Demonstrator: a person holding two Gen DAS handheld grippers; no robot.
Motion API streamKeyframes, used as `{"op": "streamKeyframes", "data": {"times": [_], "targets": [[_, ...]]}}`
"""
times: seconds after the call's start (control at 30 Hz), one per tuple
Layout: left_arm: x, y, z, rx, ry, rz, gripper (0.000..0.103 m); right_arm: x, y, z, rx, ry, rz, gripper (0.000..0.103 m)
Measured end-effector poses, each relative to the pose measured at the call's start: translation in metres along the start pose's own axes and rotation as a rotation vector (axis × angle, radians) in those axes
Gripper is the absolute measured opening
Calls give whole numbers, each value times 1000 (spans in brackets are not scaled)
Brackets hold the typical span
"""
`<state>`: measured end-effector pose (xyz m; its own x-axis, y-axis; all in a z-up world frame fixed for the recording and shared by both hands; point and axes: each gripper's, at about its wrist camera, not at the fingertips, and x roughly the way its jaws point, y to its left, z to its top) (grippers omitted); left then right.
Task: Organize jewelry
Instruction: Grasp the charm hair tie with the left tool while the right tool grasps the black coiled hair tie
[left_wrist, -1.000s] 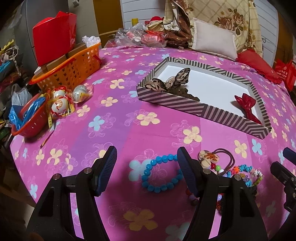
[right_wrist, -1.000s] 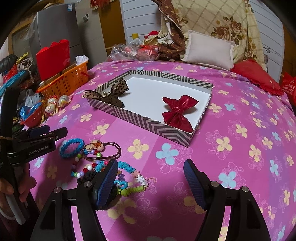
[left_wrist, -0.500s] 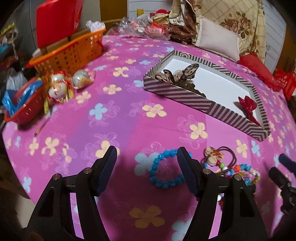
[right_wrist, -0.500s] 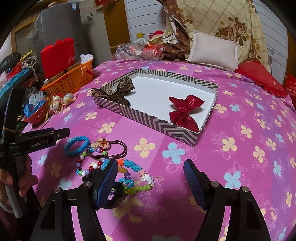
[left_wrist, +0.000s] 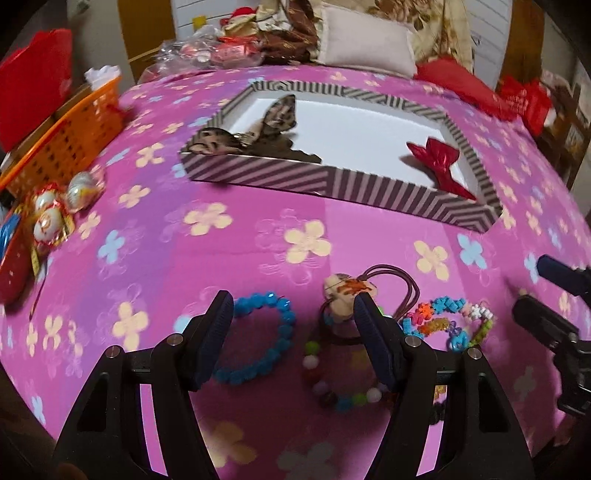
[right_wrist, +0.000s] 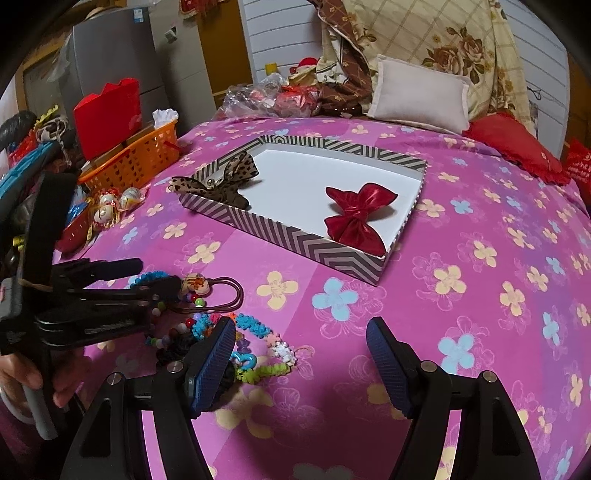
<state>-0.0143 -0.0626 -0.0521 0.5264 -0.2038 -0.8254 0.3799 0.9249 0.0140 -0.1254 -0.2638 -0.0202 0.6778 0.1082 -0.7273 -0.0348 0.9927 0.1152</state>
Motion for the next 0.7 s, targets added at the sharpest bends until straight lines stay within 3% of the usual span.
{"op": "streamKeyframes", "data": {"times": [0.2,0.37,0.57,0.6,0.67,0.7], "targets": [[14,-9,7,11,34,-12,68,0,-4,-2,3,10,-1,71],[13,-15,10,35,43,-86,68,0,-12,-2,21,15,-3,71],[20,-24,11,74,54,-58,67,2,-10,-2,17,22,2,71],[22,-23,11,68,61,-69,64,2,-9,-2,13,21,3,71],[26,-21,12,53,82,-78,35,2,-7,-2,7,20,8,71],[25,-19,13,45,72,-73,35,2,-6,-2,6,20,11,71]]}}
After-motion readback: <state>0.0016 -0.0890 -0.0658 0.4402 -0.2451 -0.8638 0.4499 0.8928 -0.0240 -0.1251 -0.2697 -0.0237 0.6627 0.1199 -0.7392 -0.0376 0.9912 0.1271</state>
